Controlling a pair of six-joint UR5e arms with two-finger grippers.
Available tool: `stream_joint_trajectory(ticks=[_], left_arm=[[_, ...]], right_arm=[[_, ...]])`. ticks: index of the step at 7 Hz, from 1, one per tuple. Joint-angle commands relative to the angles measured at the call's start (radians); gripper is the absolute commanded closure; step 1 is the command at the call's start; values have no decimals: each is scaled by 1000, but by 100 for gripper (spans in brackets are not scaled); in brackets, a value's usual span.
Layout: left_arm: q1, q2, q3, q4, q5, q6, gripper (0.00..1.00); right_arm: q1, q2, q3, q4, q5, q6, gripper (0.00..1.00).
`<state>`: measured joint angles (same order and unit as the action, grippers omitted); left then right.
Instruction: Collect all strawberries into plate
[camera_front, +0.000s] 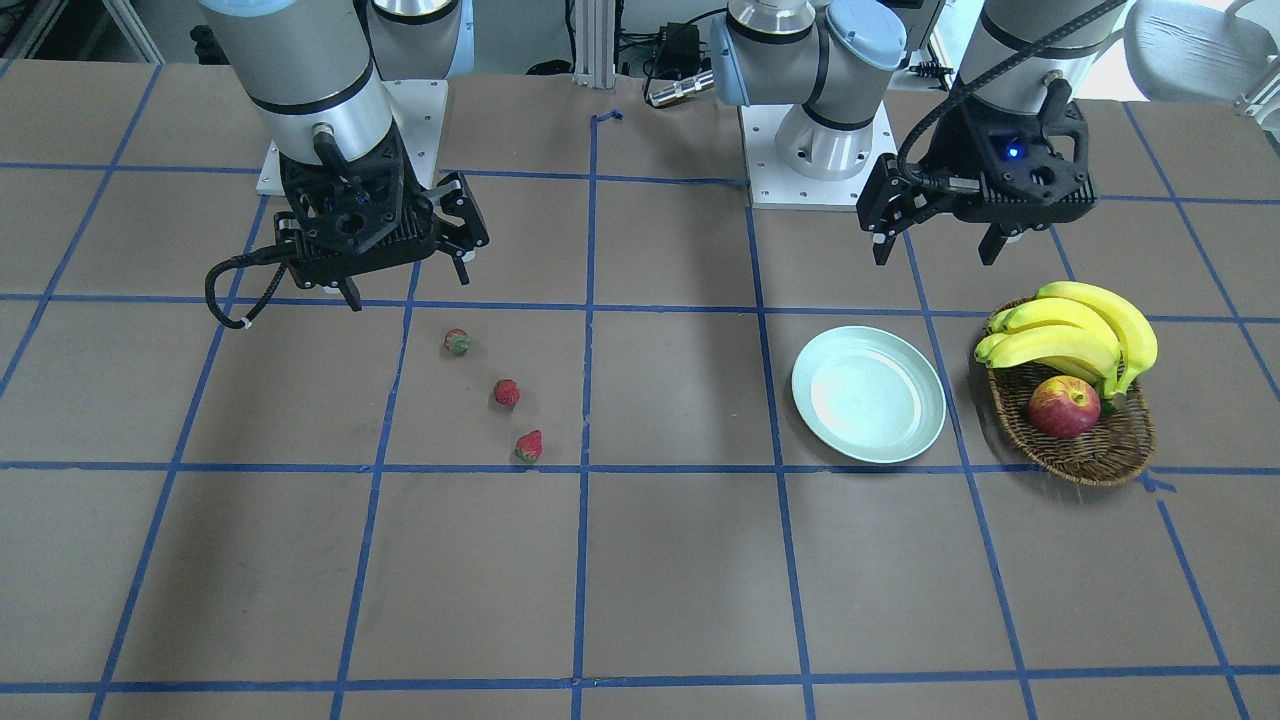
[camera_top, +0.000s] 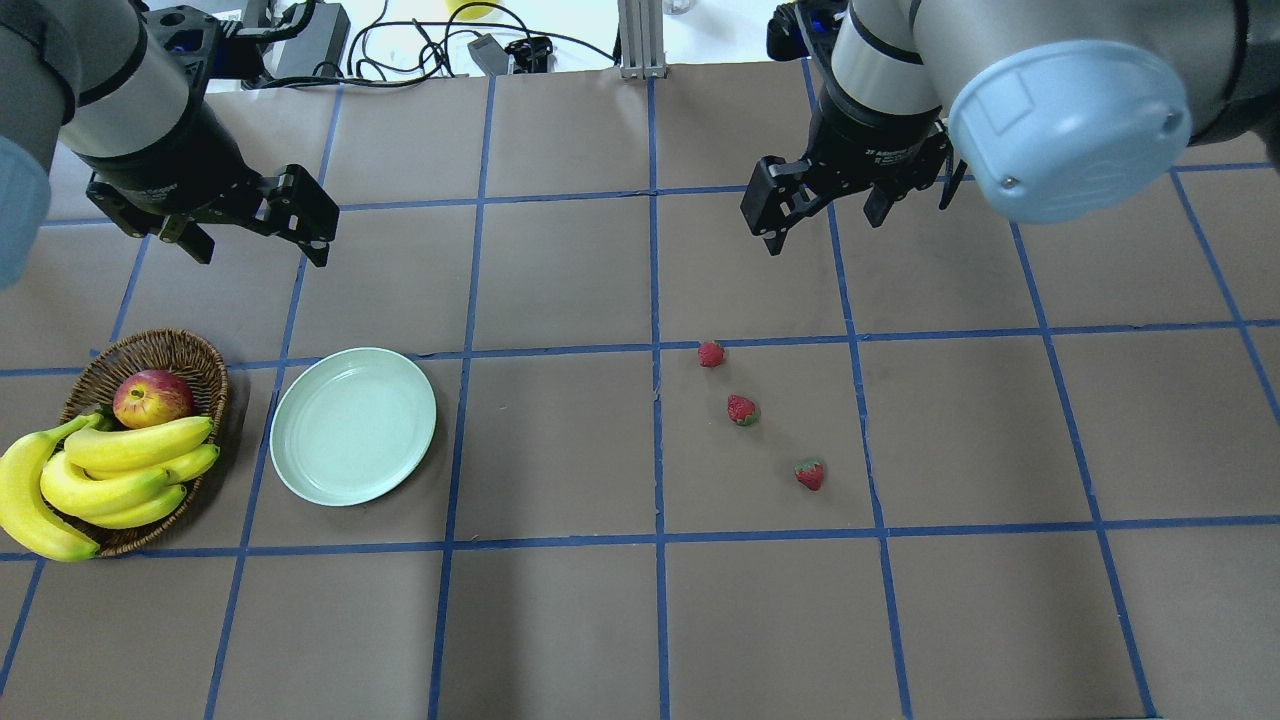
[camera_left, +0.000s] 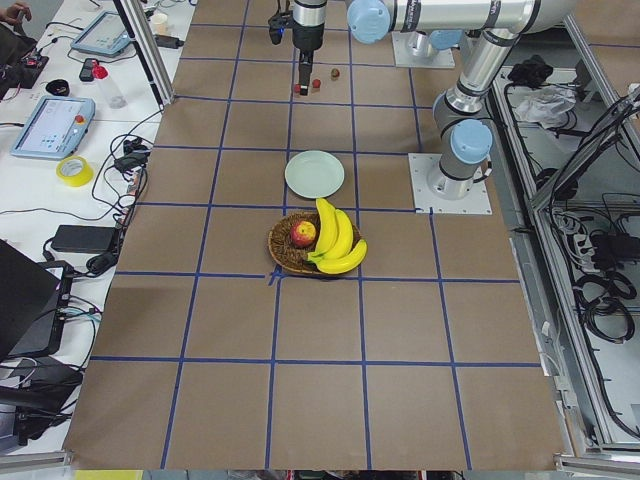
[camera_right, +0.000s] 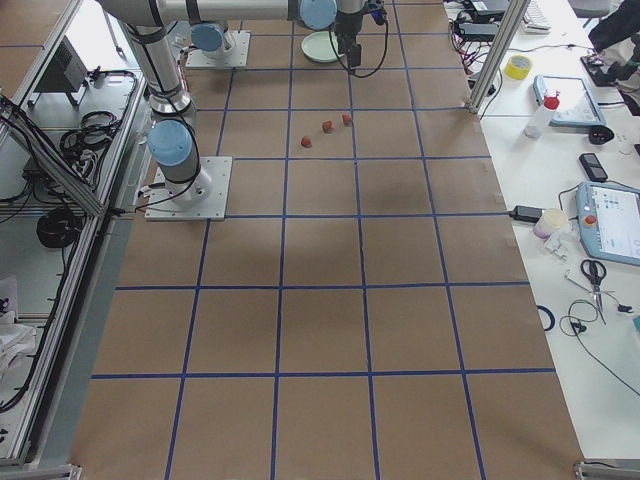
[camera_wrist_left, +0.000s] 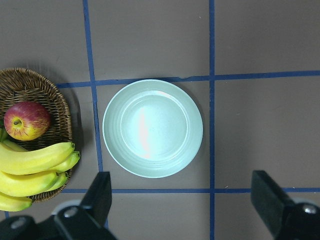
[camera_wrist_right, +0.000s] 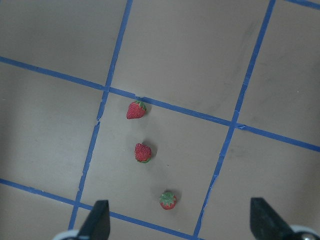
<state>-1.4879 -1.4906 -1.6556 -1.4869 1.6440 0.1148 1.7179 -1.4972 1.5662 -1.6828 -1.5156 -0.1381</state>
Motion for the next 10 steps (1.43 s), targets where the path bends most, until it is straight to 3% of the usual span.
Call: stream_joint_trajectory(ticks=[1, 4, 5, 10], left_arm=[[-6, 3, 3, 0, -10, -1, 0], [-23, 1, 5, -28, -7, -21, 0], [-37, 1, 14, -29, -47, -21, 0], [-43, 18, 17, -107, -46, -21, 0]], right_arm=[[0, -2, 0, 0, -5, 0, 0], [-1, 0, -15, 5, -41, 58, 0], [-1, 0, -15, 6, -55, 61, 0], [0, -2, -17, 11, -57, 106, 0]])
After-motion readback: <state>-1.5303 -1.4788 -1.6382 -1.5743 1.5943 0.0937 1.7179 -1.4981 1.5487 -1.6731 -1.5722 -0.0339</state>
